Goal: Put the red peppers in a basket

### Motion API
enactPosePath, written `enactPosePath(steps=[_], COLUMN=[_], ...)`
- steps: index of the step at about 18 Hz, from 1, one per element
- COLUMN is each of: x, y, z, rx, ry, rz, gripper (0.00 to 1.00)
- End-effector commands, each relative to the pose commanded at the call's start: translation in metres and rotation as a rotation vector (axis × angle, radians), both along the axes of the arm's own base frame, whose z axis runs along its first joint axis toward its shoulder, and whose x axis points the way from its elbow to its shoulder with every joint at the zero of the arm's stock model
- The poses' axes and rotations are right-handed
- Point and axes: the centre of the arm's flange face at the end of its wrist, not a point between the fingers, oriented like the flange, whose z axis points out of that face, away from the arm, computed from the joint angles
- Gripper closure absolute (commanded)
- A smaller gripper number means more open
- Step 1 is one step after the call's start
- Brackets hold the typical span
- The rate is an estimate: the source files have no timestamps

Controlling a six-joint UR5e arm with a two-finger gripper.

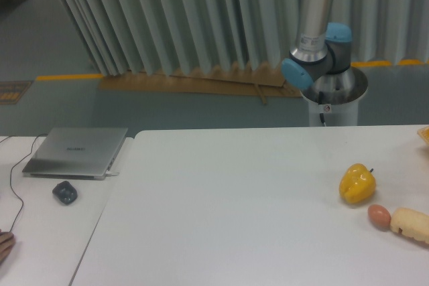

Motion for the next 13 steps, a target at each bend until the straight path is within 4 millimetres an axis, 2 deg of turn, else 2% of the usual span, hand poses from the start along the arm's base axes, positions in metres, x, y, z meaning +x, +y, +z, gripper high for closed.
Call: enactPosePath(steps=[7, 11, 13], x=[-0.014, -0.016, -0.016], y=[-0.019, -0.016, -0.012], z=[0.003, -0.003, -0.008], rx=[-0.007, -0.027, -0.053], ry=[0.027, 0.02, 0.014], rz=[0.037, 0.03, 0.014], gripper=[0.67, 0.66, 0.61])
